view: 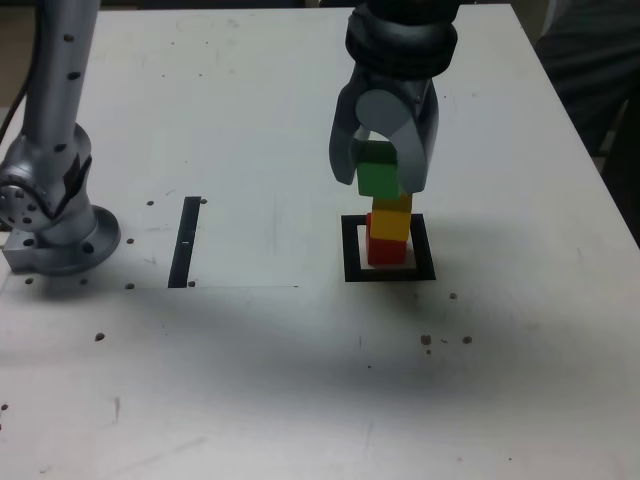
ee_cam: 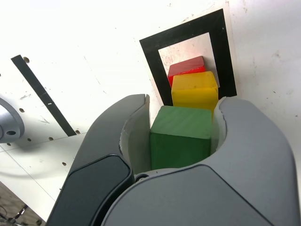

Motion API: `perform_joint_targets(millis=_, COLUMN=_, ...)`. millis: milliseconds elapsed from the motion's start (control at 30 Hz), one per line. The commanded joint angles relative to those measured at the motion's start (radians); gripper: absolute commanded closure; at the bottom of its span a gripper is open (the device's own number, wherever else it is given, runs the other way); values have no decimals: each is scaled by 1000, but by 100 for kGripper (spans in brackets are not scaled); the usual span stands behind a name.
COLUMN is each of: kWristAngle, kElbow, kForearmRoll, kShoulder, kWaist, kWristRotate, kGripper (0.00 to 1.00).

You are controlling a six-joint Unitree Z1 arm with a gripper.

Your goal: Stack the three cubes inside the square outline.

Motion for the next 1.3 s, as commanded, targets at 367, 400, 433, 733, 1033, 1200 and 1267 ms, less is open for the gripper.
perform_joint_targets(millis=367, kWristAngle=0, kElbow=8, kForearmRoll=-31, kShoulder=25, kWaist=20, kWristRotate=12, kGripper=45)
perform_joint_targets(millis=400, kWristAngle=0, kElbow=10, kForearmRoll=-38, kShoulder=25, kWaist=21, kWristRotate=14, kGripper=41)
perform_joint_targets(millis=433, kWristAngle=-1, kElbow=12, kForearmRoll=-45, kShoulder=25, kWaist=22, kWristRotate=17, kGripper=35)
perform_joint_targets(millis=733, kWristAngle=-5, kElbow=46, kForearmRoll=-90, kShoulder=12, kWaist=28, kWristRotate=26, kGripper=0)
perform_joint_targets(millis=1033, kWristAngle=2, kElbow=96, kForearmRoll=-114, kShoulder=-45, kWaist=36, kWristRotate=26, kGripper=0)
perform_joint_targets(millis=1200, kWristAngle=12, kElbow=148, kForearmRoll=-127, kShoulder=-115, kWaist=39, kWristRotate=22, kGripper=0)
perform_joint_targets(millis=1267, kWristAngle=17, kElbow=172, kForearmRoll=-128, kShoulder=-148, kWaist=39, kWristRotate=19, kGripper=0)
